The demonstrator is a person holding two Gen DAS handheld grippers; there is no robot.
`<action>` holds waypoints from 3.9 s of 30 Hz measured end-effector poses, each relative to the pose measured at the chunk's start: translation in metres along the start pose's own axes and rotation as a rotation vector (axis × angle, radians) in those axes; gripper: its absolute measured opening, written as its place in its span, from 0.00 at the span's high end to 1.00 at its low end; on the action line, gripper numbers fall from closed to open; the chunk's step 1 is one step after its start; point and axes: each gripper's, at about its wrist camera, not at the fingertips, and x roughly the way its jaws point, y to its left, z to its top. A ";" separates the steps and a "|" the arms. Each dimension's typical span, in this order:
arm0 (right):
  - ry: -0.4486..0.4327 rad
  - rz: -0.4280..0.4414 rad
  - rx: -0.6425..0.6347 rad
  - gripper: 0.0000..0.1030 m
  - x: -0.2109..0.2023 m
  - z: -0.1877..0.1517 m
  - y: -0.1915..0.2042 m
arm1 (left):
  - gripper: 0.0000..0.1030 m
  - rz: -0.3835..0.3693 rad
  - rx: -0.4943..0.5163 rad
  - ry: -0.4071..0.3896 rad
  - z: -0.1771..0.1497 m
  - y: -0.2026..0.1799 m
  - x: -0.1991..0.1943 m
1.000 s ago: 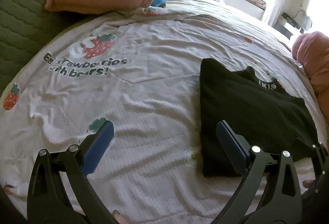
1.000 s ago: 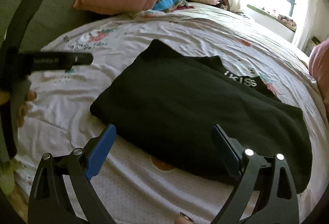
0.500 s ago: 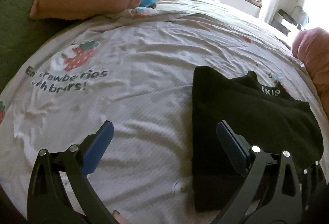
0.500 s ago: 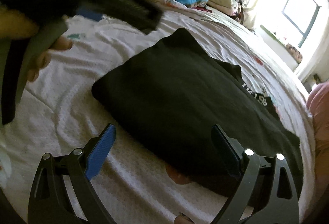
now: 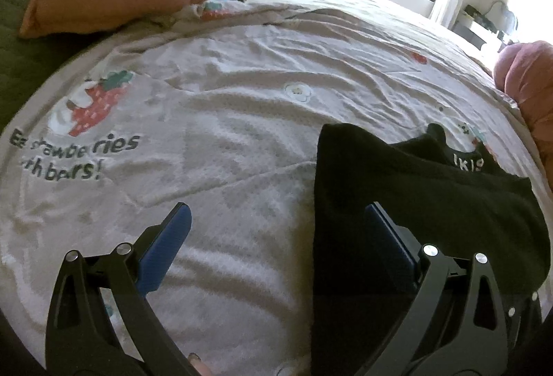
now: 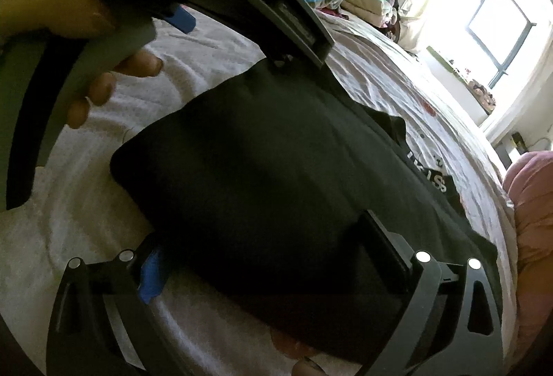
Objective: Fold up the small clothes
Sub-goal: 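Lower both tools to one side edge of the black shirt and grasp it, then lift the grasped shirt edge with both tools and fold it over the rest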
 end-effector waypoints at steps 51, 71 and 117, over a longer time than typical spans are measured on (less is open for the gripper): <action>-0.270 -0.004 0.233 0.87 -0.069 -0.013 -0.035 | 0.86 -0.458 -0.055 0.113 0.022 -0.049 0.004; -0.360 -0.053 0.411 0.91 -0.127 -0.058 -0.092 | 0.86 -0.402 0.019 0.002 0.026 -0.129 -0.071; -0.278 -0.063 0.646 0.92 -0.135 -0.158 -0.176 | 0.82 -0.409 0.167 0.108 -0.001 -0.272 -0.051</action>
